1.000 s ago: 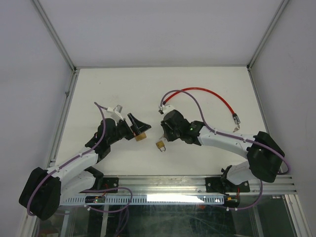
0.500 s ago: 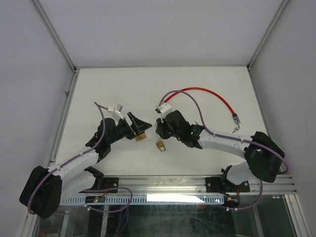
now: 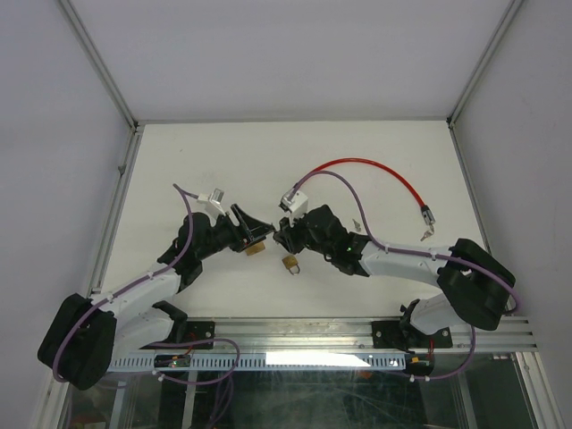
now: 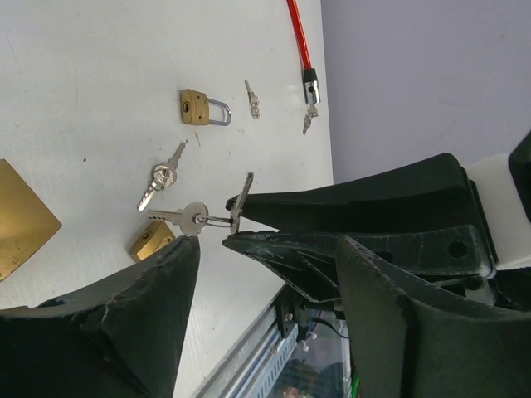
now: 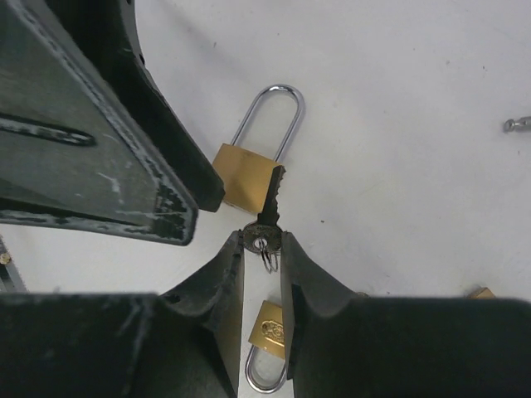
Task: Unlock with the key
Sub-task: Pick up the key from the center of the board.
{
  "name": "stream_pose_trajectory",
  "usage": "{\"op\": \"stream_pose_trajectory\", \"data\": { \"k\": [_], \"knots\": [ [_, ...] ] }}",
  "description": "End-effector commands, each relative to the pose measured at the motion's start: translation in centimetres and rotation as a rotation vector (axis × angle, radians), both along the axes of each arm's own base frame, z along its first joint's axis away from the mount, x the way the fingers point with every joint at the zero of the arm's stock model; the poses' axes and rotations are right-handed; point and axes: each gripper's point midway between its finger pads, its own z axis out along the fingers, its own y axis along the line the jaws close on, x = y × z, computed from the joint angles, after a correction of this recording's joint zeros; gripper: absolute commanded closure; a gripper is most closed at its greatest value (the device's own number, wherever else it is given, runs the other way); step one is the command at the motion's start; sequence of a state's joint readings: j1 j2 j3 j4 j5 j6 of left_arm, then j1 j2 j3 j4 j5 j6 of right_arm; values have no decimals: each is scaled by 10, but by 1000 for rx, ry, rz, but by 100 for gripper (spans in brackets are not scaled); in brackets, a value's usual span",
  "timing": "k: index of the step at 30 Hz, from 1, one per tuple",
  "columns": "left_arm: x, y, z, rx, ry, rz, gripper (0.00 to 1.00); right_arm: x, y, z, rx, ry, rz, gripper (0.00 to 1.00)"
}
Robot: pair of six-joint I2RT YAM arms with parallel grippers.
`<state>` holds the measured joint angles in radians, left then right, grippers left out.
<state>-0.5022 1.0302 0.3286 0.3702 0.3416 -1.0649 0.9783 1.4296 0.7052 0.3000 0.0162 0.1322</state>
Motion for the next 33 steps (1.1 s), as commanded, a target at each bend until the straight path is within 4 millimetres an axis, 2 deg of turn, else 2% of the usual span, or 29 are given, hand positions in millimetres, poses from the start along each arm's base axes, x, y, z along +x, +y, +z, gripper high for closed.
{"op": "stream_pose_trajectory", "data": {
  "k": [1, 2, 3, 4, 9, 14, 17, 24, 29, 33],
  "knots": [
    [13, -5, 29, -41, -88, 4, 35, 3, 16, 45, 138, -109, 30, 100],
    [15, -5, 30, -39, -91, 8, 37, 2, 17, 45, 140, -111, 32, 100],
    [17, -5, 31, -35, -96, 13, 39, -11, 25, 46, 126, -147, 156, 100],
    [19, -5, 31, -31, -96, 19, 41, -16, 28, 46, 126, -160, 195, 100],
    [29, -4, 32, -12, -110, 49, 51, -20, 34, 46, 124, -171, 228, 100],
    [33, -1, 29, 26, -112, 69, 66, -19, 35, 44, 118, -177, 219, 100],
    [32, 0, 28, 36, -111, 67, 78, -15, 34, 46, 120, -189, 203, 100],
    [26, 1, 28, 38, -112, 54, 100, -9, 39, 49, 130, -203, 184, 100],
    [28, 2, 38, 67, -191, 45, 100, -6, 42, 56, 150, -198, 172, 100],
    [34, 9, 58, 140, -358, 53, 100, -7, 39, 68, 224, -134, 211, 81]
  ]
}}
